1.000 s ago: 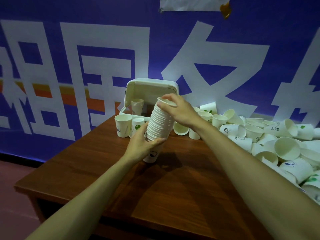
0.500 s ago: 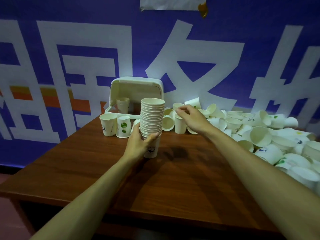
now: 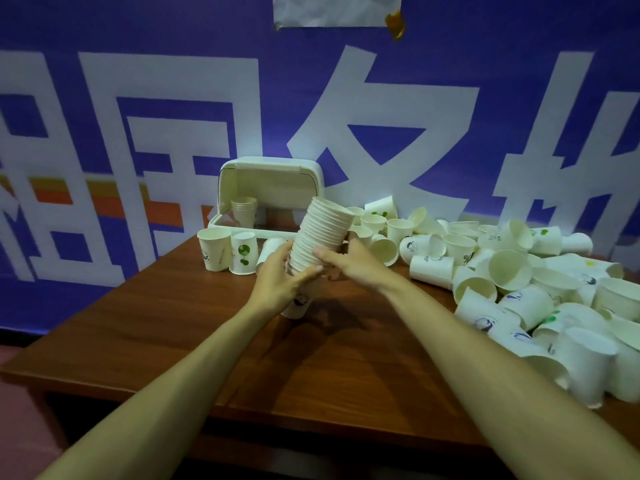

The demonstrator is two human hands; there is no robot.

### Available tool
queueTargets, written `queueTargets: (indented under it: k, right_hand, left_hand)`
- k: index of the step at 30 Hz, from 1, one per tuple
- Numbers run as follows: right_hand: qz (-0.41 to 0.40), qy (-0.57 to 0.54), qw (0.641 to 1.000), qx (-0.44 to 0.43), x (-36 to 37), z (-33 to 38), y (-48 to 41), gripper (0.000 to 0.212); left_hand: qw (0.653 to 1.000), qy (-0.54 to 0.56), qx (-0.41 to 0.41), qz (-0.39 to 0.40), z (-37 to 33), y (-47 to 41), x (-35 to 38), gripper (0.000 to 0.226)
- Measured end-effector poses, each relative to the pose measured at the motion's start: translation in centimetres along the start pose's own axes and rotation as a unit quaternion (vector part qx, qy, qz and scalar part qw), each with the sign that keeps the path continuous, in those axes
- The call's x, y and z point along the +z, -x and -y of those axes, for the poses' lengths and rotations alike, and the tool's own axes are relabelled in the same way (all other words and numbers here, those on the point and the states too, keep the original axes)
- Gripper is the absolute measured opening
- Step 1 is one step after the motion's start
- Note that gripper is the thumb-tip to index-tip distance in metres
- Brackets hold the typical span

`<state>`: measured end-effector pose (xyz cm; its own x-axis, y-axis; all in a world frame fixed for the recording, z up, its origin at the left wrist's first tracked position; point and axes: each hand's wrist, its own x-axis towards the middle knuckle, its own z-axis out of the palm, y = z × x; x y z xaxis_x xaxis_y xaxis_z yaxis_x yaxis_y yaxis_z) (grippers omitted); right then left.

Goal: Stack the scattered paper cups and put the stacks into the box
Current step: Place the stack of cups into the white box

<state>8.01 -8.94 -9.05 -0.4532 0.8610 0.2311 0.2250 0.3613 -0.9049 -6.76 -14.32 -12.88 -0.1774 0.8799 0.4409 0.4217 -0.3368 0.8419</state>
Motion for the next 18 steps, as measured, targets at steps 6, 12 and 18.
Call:
queueTargets:
  k: [6,12,18]
  right_hand:
    - [-0.035,-0.022,0.998,-0.044,1.7,0.5,-5.8,0.063]
    - [-0.046,-0.042,0.987,-0.146,3.1,2.0,-14.8,0.062]
    - [-0.059,-0.016,0.984,-0.170,4.7,0.6,-22.6,0.061]
  left_hand:
    - [0.999,0.024,0.003,0.044,0.9,-3.2,-4.0,0.045]
    - [0.996,-0.048,0.069,-0.024,1.4,-11.4,-8.8,0.046]
    - [0.999,-0.009,-0.037,-0.015,5.0,-18.9,-11.0,0.053]
